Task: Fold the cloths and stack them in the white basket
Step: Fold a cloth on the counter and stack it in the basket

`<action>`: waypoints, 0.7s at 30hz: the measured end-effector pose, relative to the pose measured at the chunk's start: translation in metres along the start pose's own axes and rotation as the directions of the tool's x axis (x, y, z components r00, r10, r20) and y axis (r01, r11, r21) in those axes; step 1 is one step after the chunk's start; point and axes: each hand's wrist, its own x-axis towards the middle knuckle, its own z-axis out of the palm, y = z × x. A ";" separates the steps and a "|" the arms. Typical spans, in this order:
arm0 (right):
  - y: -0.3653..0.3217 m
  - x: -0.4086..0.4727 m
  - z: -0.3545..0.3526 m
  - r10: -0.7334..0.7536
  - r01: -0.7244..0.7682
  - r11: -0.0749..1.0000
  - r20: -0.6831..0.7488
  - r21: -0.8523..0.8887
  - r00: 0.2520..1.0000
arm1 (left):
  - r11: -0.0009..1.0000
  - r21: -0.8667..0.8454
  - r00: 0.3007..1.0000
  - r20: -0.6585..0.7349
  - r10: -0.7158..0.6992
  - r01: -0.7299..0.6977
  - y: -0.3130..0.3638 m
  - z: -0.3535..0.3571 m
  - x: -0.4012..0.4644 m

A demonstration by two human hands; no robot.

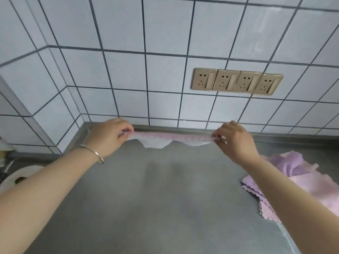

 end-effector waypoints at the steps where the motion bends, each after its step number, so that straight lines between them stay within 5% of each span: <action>1: -0.001 -0.018 0.007 -0.032 0.034 0.999 0.087 -0.015 0.996 | 1.000 0.008 0.999 0.052 -0.008 0.007 0.001 0.013 -0.015; 7: -0.010 -0.128 0.080 0.004 0.002 1.000 0.586 -0.010 0.811 | 0.987 0.048 0.891 0.427 -0.157 0.151 0.013 0.119 -0.096; 12: -0.021 -0.182 0.110 0.069 -0.103 0.995 0.757 -0.003 0.650 | 0.993 0.118 0.732 0.677 -0.079 -0.002 0.031 0.155 -0.131; 14: -0.020 -0.191 0.109 0.003 -0.027 0.999 0.767 0.019 0.642 | 0.991 0.102 0.616 0.787 -0.024 -0.092 0.028 0.157 -0.137; 16: -0.017 -0.195 0.104 -0.088 0.111 0.994 0.764 0.021 0.639 | 0.984 0.043 0.429 0.902 0.036 -0.173 0.024 0.158 -0.137; 18: -0.010 -0.197 0.107 -0.094 0.150 0.989 0.778 0.000 0.621 | 0.996 0.011 0.306 0.952 0.017 -0.088 0.024 0.157 -0.127; 21: -0.011 -0.174 0.109 -0.021 0.064 0.997 0.714 -0.034 0.700 | 0.962 -0.001 0.448 0.885 -0.126 0.273 0.015 0.163 -0.094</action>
